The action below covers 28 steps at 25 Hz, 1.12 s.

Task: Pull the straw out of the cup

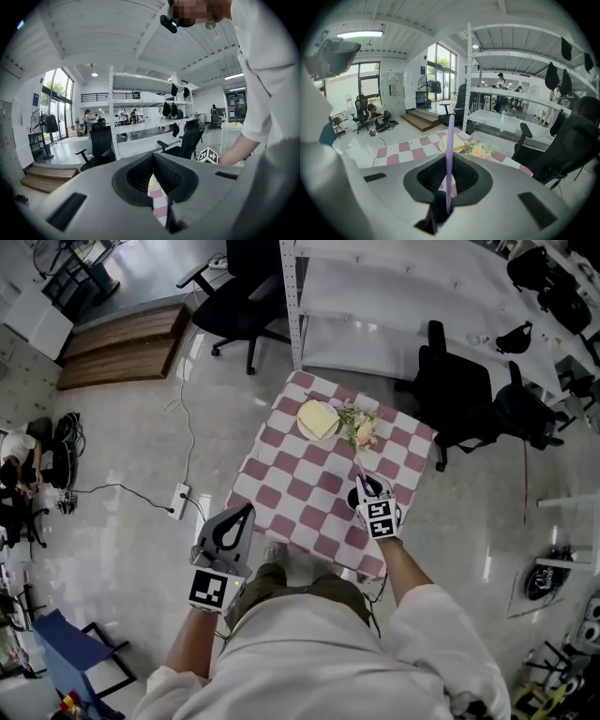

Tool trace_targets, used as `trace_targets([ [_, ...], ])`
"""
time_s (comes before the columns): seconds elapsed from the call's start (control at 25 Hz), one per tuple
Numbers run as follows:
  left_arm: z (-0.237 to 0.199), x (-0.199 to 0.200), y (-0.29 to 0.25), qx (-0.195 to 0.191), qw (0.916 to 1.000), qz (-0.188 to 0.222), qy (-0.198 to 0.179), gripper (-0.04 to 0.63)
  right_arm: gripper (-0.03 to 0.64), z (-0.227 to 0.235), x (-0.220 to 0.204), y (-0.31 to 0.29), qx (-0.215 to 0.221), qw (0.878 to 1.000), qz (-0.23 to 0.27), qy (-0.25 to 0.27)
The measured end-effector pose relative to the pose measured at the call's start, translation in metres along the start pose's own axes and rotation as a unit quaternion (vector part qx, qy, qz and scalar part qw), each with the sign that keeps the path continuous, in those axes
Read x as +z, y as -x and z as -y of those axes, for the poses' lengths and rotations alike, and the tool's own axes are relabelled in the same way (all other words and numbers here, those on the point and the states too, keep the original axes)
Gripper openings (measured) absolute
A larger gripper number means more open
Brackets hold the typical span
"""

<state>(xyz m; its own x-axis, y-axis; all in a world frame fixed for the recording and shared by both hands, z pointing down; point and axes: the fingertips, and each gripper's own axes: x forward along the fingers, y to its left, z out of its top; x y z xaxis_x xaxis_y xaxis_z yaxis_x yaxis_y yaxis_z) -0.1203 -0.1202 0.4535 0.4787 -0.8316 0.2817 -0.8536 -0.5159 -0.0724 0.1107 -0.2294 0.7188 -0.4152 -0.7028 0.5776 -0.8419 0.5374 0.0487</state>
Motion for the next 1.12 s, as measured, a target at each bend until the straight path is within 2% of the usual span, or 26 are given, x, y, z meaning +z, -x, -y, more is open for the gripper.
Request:
trace_targets([
  [0.44, 0.009, 0.007, -0.015, -0.033, 0.9992, 0.024, 0.009, 0.003, 0.035, 0.0, 0.045, 0.045, -0.01, 0.999, 0.047, -0.001],
  [0.68, 0.01, 0.01, -0.029, -0.06, 0.9975, 0.038, -0.002, 0.003, 0.035, -0.004, 0.087, 0.078, -0.017, 0.996, 0.085, 0.001],
  [1.12, 0.023, 0.017, -0.052, -0.103, 0.993, 0.056, 0.006, 0.003, 0.035, -0.015, 0.153, 0.146, -0.026, 0.987, 0.158, 0.005],
])
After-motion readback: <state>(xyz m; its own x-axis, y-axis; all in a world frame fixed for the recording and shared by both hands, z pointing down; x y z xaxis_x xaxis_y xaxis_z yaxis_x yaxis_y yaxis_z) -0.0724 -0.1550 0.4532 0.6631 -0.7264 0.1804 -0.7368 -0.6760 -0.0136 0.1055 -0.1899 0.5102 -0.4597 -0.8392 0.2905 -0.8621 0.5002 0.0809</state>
